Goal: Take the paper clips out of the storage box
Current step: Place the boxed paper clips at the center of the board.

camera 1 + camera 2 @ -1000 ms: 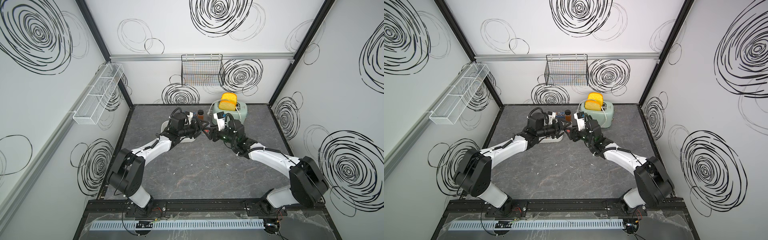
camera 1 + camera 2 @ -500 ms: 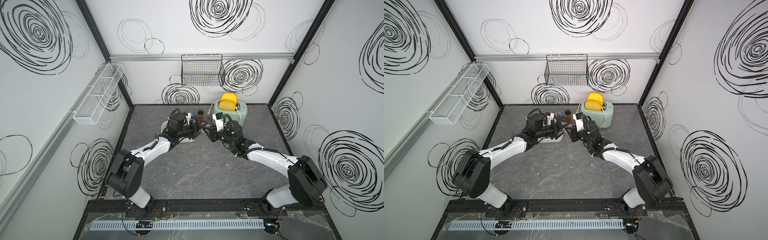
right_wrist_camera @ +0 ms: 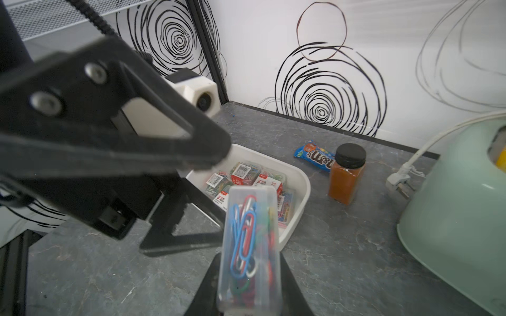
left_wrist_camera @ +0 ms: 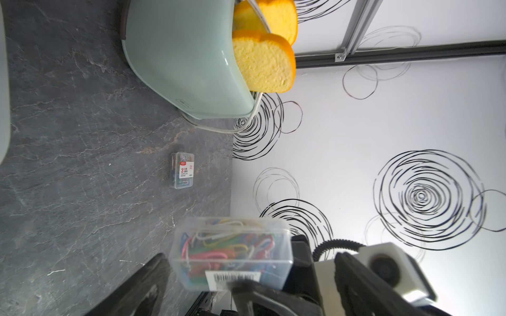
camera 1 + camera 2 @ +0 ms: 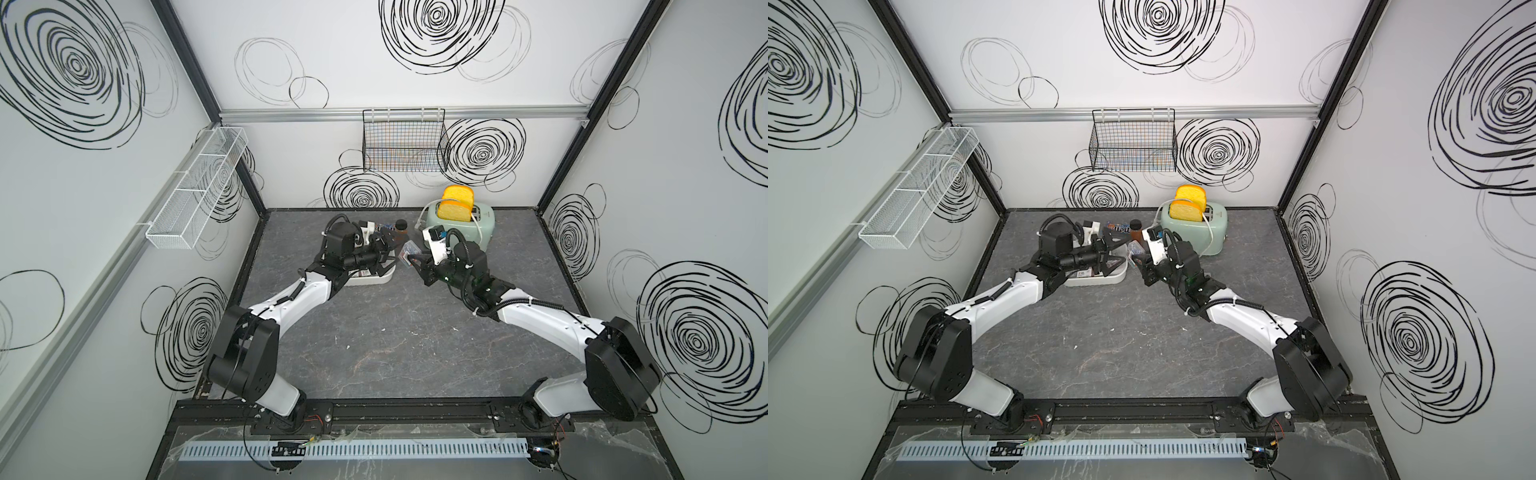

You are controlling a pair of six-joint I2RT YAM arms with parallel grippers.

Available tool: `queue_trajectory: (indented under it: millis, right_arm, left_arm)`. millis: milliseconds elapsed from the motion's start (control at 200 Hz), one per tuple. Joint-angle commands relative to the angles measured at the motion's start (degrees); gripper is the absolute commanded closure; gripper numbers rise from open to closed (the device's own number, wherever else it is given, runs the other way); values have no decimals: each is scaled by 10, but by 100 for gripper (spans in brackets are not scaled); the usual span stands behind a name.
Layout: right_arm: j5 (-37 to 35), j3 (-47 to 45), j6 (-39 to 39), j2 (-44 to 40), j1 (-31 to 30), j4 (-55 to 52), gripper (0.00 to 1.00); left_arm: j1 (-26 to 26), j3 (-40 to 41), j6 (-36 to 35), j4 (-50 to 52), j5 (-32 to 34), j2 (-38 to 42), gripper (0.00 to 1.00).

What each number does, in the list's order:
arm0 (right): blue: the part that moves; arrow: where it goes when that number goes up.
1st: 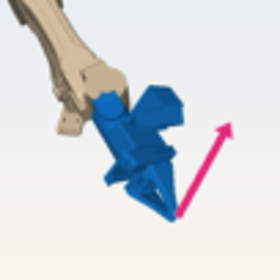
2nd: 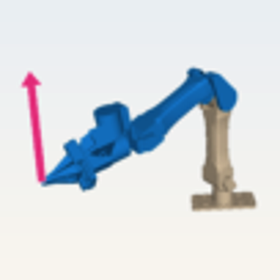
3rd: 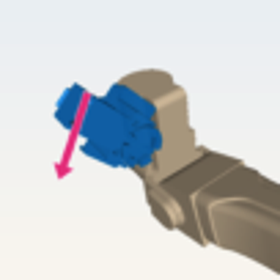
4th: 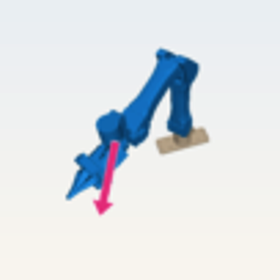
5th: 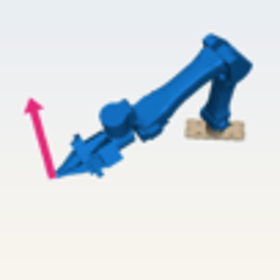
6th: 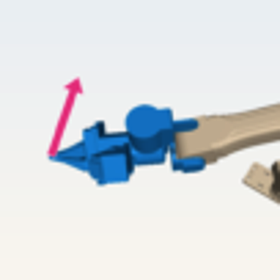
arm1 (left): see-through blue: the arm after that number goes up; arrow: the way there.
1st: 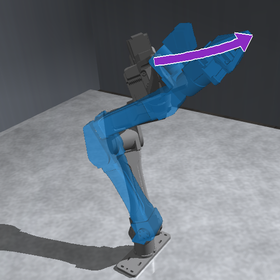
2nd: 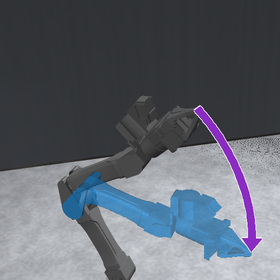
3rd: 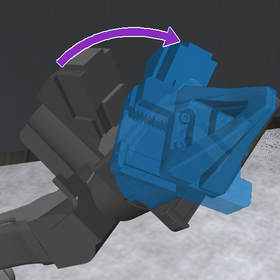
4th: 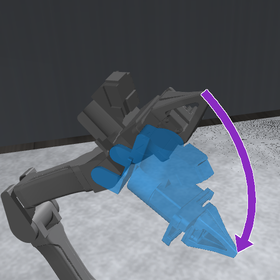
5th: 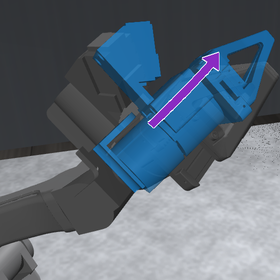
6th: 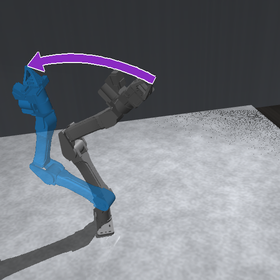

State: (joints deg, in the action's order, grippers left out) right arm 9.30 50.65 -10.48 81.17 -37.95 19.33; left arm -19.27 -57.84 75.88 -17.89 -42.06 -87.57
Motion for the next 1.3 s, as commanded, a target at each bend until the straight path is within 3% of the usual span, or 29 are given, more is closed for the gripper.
queue_trajectory:
  millis: [0,195,410,530,820,1061,1181,1296]
  right_arm:
    - [-25,-23,56,-27,0,-12,92]
    - [-67,-104,154,-64,-19,80,96]
    - [-95,-175,295,-65,-48,180,98]
    - [-97,-200,347,-61,-62,221,100]
    - [-142,-212,423,-37,-106,258,100]
    - [-148,-212,443,-29,-111,269,99]
    - [-153,-214,450,-26,-115,276,99]
    - [-155,-213,463,-23,-119,277,99]
  left_arm:
    - [24,-4,51,-18,-47,26,1]
    - [31,23,98,-1,-74,15,2]
    - [23,22,105,15,-100,-5,1]
    - [9,26,97,35,-110,-19,1]
    - [-23,61,145,-22,-116,-41,0]
    - [-24,66,120,12,-123,-40,13]
    - [-26,67,120,4,-126,-48,26]
    - [-28,68,117,8,-129,-52,26]
